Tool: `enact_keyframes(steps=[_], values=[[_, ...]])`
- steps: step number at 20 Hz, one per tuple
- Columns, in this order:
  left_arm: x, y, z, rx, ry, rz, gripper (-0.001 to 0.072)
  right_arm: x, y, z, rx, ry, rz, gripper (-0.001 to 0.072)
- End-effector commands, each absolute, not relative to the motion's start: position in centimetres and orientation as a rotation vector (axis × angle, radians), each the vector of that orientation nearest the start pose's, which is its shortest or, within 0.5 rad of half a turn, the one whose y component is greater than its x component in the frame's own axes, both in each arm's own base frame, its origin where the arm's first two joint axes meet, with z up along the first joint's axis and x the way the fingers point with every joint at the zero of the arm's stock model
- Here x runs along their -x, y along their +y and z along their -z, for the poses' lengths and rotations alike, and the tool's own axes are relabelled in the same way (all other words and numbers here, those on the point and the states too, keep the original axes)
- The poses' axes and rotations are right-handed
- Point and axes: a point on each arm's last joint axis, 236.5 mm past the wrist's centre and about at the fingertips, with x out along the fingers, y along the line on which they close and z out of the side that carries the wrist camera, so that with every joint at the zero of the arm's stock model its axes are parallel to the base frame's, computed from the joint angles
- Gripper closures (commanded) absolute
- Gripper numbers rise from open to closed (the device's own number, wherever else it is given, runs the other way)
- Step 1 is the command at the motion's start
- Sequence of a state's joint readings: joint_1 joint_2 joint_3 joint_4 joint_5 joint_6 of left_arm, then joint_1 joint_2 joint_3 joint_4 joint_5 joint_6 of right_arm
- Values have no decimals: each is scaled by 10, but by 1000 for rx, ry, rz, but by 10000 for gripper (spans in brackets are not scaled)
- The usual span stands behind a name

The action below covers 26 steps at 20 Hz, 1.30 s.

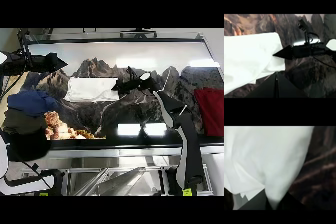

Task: Fold the shirts.

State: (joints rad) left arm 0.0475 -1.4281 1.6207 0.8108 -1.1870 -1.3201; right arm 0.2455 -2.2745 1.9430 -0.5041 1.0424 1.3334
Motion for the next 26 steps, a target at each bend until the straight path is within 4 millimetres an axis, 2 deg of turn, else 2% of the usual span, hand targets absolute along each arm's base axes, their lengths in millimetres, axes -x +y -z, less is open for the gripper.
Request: enact_keyframes(steps=[1,2,4,6,8,9,10,12,13,15,17,20,23,25,26], values=[[-474,-128,-179,392,851,572,688,-541,342,72,-816,1175,-815,691],[-473,-128,-178,392,853,572,689,-542,342,56,-808,1153,-838,691],[-471,-129,-177,390,863,577,689,-546,334,6,-772,1082,-881,692],[-469,-130,-176,390,872,583,689,-546,310,-67,-729,978,-920,693],[-466,-131,-175,389,886,591,689,-544,266,-143,-677,869,-887,693],[-463,-132,-174,389,897,597,689,-544,231,-171,-636,834,-803,693],[-461,-133,-173,398,910,597,689,-543,190,-188,-597,823,-678,693],[-459,-133,-172,403,919,597,689,-528,90,-206,-517,834,-371,693],[-459,-133,-172,409,921,594,689,-513,40,-213,-480,844,-233,693],[-459,-134,-172,417,924,590,689,-476,-30,-228,-472,859,-81,693],[-459,-134,-172,420,925,589,689,-442,-82,-242,-509,855,24,693],[-459,-134,-172,433,933,583,689,-413,-151,-252,-567,802,176,692],[-459,-134,-172,433,932,583,689,-417,-218,-240,-592,732,286,692],[-460,-133,-172,433,926,579,689,-437,-262,-234,-556,635,332,692],[-460,-133,-173,434,925,579,689,-447,-276,-236,-531,580,328,693]])
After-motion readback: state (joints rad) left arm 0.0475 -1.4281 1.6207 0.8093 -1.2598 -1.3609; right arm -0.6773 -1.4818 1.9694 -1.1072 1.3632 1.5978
